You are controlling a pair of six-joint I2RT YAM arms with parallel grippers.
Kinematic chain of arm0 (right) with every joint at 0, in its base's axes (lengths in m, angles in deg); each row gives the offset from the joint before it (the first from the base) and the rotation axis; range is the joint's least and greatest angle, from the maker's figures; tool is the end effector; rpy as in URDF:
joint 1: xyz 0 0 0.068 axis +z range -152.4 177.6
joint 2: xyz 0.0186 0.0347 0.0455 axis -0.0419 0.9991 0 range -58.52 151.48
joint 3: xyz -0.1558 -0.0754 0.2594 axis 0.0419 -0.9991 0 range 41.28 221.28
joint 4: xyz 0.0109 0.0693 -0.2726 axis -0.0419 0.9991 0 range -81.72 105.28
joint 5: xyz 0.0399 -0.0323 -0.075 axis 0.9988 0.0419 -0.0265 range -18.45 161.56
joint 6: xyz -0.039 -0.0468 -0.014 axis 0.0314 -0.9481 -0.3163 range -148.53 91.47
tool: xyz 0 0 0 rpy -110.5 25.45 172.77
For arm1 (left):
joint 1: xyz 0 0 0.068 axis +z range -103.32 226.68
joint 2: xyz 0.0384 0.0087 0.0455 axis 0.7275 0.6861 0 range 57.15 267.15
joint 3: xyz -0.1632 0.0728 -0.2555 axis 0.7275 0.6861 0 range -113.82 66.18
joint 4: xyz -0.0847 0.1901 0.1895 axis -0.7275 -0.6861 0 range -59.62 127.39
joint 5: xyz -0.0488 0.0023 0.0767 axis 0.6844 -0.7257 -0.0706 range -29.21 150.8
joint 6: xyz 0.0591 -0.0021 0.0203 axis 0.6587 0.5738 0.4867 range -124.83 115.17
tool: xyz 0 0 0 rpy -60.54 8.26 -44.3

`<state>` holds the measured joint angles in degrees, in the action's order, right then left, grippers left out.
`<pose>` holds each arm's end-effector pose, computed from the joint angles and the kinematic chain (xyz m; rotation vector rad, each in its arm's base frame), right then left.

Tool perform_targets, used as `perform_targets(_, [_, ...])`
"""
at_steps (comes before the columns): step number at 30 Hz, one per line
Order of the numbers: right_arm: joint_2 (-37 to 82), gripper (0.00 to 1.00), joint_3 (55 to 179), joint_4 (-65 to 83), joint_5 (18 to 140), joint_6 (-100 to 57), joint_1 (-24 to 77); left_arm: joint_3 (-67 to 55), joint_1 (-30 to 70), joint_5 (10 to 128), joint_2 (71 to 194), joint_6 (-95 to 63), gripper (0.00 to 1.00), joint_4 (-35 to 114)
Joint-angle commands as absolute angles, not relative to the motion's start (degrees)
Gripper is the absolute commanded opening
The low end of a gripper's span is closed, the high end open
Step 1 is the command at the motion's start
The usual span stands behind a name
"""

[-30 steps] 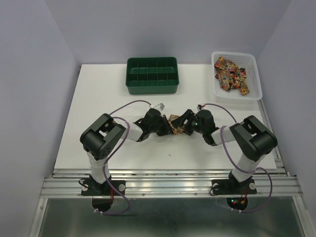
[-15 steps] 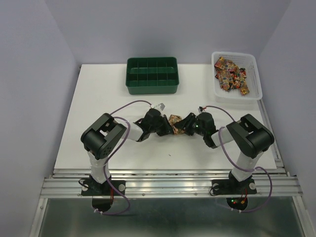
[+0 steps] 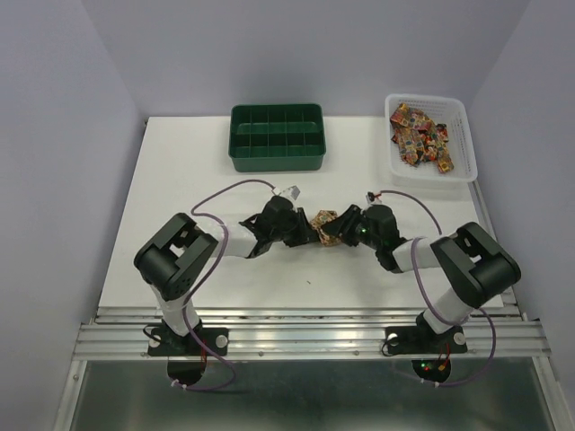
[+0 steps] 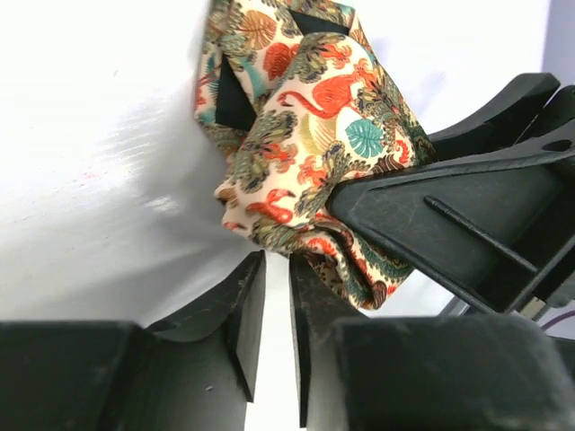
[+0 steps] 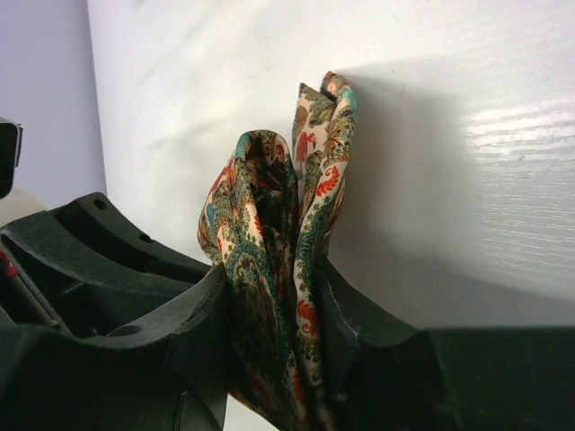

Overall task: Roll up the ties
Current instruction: Place the rolled tie into the container

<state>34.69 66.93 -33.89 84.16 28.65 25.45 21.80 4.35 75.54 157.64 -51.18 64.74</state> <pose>0.2630 0.1506 0.1423 0.4081 2.1658 1.1184 0.2719 -0.2640 0.1672 0.0946 2.2881 -1.1560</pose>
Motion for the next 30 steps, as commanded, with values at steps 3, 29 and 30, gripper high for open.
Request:
perform_targets(3, [26.05, 0.01, 68.61, -27.58, 76.92, 24.21, 25.99, 22.15, 4.31, 71.08, 146.82, -47.9, 0.31, 58.32])
perform_targets(29, [44.21, 0.01, 117.65, -24.24, 87.81, -49.0, 21.69, 7.93, 31.99, 72.83, 143.71, -41.13, 0.68, 47.05])
perform_targets(30, [45.36, 0.01, 118.62, -24.41, 87.99, -50.58, 21.25, 5.13, 32.35, 73.18, 145.12, -41.3, 0.68, 46.97])
